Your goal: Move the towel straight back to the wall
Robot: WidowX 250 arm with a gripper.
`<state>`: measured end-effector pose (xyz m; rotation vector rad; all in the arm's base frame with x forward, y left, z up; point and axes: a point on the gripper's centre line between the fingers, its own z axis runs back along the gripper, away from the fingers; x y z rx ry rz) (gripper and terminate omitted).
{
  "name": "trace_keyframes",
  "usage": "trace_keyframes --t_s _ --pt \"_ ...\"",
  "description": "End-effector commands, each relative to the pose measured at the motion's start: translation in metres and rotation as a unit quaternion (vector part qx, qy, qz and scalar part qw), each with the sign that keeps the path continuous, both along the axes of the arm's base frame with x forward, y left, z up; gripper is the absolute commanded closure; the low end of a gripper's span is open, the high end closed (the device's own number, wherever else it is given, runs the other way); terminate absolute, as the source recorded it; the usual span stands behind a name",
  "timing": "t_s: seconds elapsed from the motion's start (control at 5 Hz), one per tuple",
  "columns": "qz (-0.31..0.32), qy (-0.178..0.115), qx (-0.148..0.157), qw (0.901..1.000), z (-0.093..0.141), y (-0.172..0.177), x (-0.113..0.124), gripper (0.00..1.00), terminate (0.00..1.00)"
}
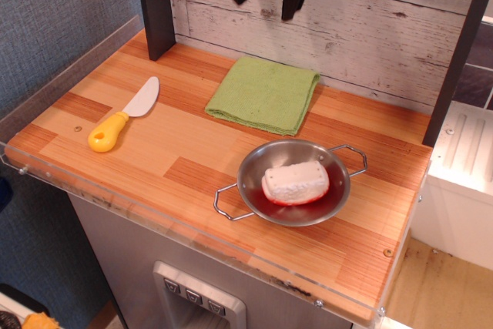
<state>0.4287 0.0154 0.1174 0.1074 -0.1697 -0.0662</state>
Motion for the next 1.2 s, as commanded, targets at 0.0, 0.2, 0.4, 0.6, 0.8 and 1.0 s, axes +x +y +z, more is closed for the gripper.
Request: trace_keyframes --t_s 0.0,0.2,0.4,0.6,0.8,1.0 --pt "0.029 -0.025 -0.024 0.999 0.057 0.001 -0.018 0.0 0.0" --pt "0.031 -0.007 -0.024 0.9992 0.06 -0.008 -0.048 0.0 0.0" --pt "0.035 -0.003 -0.015 0.9993 0.062 -0.017 -0.083 0.0 0.0" --pt "0.049 0.013 -0.011 0.9987 0.057 -0.02 -0.094 0.0 0.0" --pt "0.059 0.04 -0.043 0.9965 0.05 -0.021 -0.09 0.0 0.0" --pt "0.059 0.04 -0.043 0.9965 0.05 -0.021 -0.09 0.0 1.0"
